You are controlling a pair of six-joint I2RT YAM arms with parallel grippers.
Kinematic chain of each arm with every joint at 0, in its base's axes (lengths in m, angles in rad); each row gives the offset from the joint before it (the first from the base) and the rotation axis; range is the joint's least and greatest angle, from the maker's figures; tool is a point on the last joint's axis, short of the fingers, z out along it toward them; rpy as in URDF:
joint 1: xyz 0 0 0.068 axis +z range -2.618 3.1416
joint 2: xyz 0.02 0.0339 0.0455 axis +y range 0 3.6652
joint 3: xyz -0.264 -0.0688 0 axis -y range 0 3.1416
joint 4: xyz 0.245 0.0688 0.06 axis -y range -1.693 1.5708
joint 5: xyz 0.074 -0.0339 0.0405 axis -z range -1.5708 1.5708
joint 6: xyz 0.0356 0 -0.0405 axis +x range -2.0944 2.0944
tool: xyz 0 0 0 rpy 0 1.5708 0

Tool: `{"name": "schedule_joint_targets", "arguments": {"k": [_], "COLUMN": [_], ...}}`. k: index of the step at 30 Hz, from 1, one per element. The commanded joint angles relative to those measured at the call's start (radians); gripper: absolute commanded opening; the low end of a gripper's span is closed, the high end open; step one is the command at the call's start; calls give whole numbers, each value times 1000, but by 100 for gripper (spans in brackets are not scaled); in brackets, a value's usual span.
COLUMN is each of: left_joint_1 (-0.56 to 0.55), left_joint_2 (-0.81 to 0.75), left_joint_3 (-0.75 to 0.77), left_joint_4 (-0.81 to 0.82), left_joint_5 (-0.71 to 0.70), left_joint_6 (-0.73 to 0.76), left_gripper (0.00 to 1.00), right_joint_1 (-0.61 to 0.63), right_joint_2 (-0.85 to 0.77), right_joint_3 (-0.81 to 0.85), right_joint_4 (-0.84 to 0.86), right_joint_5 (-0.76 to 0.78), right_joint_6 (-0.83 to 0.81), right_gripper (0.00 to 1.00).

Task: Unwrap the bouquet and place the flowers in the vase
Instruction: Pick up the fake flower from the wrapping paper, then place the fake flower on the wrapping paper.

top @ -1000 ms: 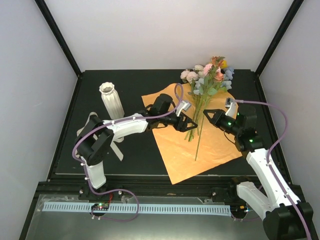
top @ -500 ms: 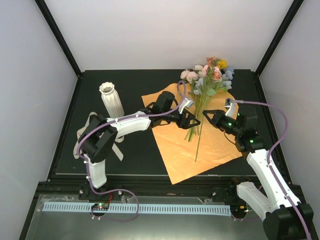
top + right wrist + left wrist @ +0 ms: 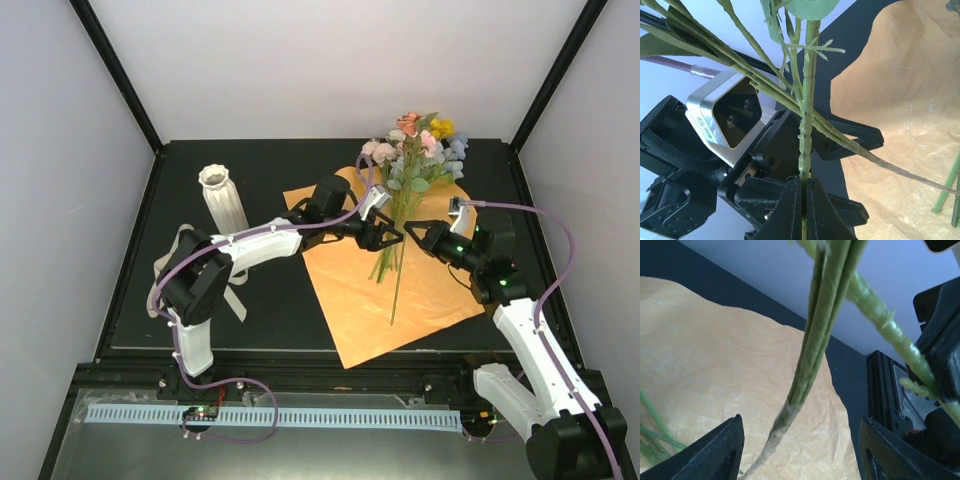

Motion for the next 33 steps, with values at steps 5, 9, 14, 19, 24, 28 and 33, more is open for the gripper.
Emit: {"name": "schedule_joint_targets", "arguments": {"k": [5, 9, 14, 19, 24, 28, 33], "left_joint_1": [5, 11, 14, 16, 16, 16, 22], "left_joint_2": [-12, -29, -90, -192, -324, -440, -593], "left_joint_3": [84, 84, 51, -46, -130, -179, -260], "left_joint_4": [22, 5, -66, -97, -172, -285, -383], "left_joint_5": [-17, -15, -23, -47, -141, -258, -423], "left_joint_6": [68, 78, 97, 83, 71, 56, 49], "left_gripper": [61, 30, 5, 2, 2, 2, 2], "right_joint_1": [4, 3, 3, 4, 5, 3, 4], "right_joint_2": [-15, -16, -8, 5, 101, 255, 467], "right_joint_3": [36, 41, 47, 42, 17, 4, 17], "right_joint_4": [7, -21, -63, -58, 14, 109, 274], "right_joint_5": [-37, -17, 49, 182, 294, 337, 407], "right_joint_6": [10, -20, -82, -114, -150, -143, -128], "right_gripper": [1, 1, 1, 1, 1, 2, 2]}}
